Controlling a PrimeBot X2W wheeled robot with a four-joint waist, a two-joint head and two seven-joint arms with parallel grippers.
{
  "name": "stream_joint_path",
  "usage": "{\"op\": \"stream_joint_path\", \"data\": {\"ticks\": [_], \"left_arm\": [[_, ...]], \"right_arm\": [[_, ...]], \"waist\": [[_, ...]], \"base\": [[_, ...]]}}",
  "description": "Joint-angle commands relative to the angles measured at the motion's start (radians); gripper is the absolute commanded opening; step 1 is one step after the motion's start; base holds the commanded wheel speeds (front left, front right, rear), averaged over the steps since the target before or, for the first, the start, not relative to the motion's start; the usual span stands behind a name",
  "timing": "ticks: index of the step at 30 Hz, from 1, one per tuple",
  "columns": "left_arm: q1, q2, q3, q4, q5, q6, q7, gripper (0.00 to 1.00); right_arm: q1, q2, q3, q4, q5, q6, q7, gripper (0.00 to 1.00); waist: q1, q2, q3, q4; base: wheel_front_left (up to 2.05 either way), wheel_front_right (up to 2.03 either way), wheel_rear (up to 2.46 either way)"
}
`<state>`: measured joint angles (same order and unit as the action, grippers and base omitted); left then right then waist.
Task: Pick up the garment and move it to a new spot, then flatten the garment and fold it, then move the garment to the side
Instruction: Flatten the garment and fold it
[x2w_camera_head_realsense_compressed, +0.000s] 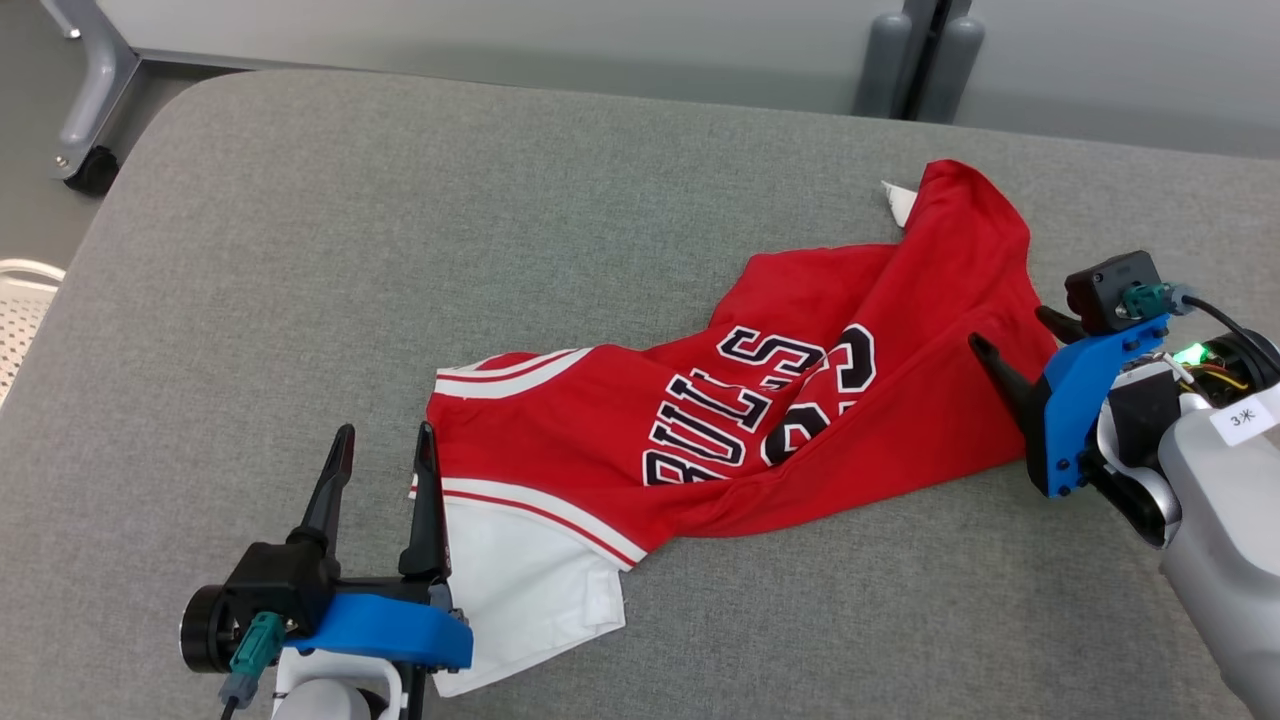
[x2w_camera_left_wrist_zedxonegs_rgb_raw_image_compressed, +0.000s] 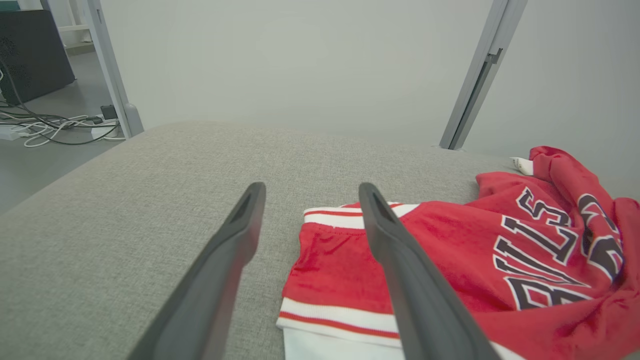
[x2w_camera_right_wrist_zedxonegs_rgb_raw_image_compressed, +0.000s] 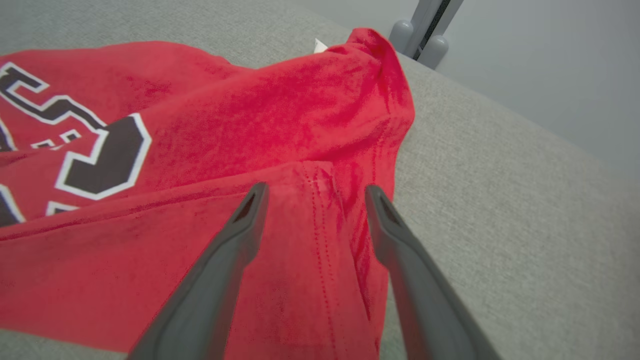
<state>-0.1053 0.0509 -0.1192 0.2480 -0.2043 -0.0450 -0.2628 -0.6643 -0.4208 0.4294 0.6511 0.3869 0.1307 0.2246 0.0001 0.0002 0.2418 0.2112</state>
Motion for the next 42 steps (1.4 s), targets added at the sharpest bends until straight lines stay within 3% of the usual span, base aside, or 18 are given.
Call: {"op": "stream_joint_path", "data": {"ticks": [1,14,15,16,17,22,28,34,42], "left_arm": [[-0.017,-0.001,-0.007,-0.004,-0.006,0.000,-0.003,1.00],[-0.057,-0.001,-0.039,0.008,-0.021,0.009,-0.003,1.00],[-0.057,-0.001,-0.039,0.009,-0.022,0.010,-0.003,1.00],[-0.057,-0.001,-0.038,0.009,-0.022,0.010,-0.003,1.00],[-0.056,-0.001,-0.037,0.010,-0.022,0.011,-0.003,1.00],[-0.046,-0.001,-0.029,0.011,-0.018,0.015,-0.003,1.00],[-0.029,-0.001,-0.015,0.013,-0.011,0.010,-0.003,1.00],[0.012,-0.001,0.013,0.009,0.000,0.014,-0.003,1.00],[0.057,-0.001,0.042,-0.003,0.012,0.004,-0.003,1.00]], "right_arm": [[-0.023,-0.009,0.010,0.014,0.005,0.000,0.005,1.00],[-0.128,-0.012,0.136,0.176,0.070,0.000,0.000,1.00],[-0.131,-0.010,0.147,0.185,0.078,0.000,-0.001,0.90],[-0.133,-0.008,0.157,0.191,0.087,0.000,-0.007,0.57],[-0.136,-0.006,0.163,0.194,0.098,0.000,-0.017,0.00],[-0.160,-0.010,0.198,0.214,0.117,0.000,-0.089,0.00],[-0.130,-0.012,0.212,0.220,0.120,0.000,-0.267,0.00],[-0.033,-0.004,0.229,0.176,0.141,0.000,-0.424,0.00],[0.174,-0.007,0.178,0.033,0.115,0.000,-0.488,0.00]], "waist": [[-0.0001,-0.0002,0.016,0.013],[-0.0001,-0.0002,0.047,0.045],[-0.0001,-0.0002,0.047,0.047],[-0.0001,-0.0002,0.047,0.047],[-0.0001,-0.0002,0.047,0.047],[-0.0001,-0.0002,0.038,0.035],[-0.0001,-0.0002,-0.001,0.004],[-0.0001,-0.0002,-0.058,-0.053],[-0.0001,-0.0002,-0.090,-0.120]], "base": [[0.00,0.00,0.00],[0.00,0.00,0.00],[0.00,0.00,0.00],[0.00,0.00,0.00],[0.00,0.00,0.00],[0.00,0.00,0.00],[0.00,0.00,0.00],[0.00,0.00,0.00],[0.00,0.00,0.00]]}}
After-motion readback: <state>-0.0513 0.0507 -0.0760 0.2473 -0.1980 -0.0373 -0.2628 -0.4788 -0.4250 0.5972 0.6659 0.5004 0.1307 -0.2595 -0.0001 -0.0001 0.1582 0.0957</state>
